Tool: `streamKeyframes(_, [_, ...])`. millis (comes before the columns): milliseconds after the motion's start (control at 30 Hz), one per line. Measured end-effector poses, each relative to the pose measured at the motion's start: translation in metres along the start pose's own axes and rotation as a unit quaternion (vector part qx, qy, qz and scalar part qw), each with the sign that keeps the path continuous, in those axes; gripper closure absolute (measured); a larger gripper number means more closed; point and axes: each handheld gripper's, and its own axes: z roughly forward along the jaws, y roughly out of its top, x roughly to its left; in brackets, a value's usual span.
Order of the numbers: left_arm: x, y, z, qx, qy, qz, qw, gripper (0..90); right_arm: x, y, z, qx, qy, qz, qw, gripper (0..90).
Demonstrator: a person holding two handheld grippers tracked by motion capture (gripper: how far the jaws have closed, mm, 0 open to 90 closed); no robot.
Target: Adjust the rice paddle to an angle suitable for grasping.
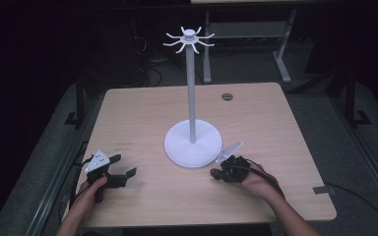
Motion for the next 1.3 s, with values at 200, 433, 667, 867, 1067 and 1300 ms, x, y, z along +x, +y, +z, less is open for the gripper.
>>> streamKeyframes(200, [0.0,0.0,0.0,0.0,0.0,0.0,1.0,12.9,-0.005,-0.002,-0.002,-0.001,-0.007,0.013,0.9999,89.7])
streamKeyframes(433, [0.0,0.0,0.0,0.0,0.0,0.0,1.0,12.9,-0.011,-0.005,-0.003,0.003,-0.022,0.016,0.9996,89.8])
streamKeyframes(667, [0.0,0.0,0.0,0.0,0.0,0.0,1.0,12.8,-0.018,-0.009,-0.007,-0.002,-0.033,0.037,0.9988,89.8])
streamKeyframes(867, [0.0,0.0,0.0,0.001,-0.001,0.0,1.0,12.9,-0.023,-0.012,-0.01,-0.004,-0.04,0.05,0.9979,89.7])
streamKeyframes(1067, [0.0,0.0,0.0,-0.003,-0.002,-0.004,1.0,12.9,-0.028,-0.014,-0.013,-0.002,-0.048,0.062,0.9969,89.8])
streamKeyframes(1300, [0.0,0.0,0.0,-0.002,-0.002,-0.004,1.0,12.9,-0.034,-0.018,-0.017,-0.004,-0.06,0.07,0.9957,89.8])
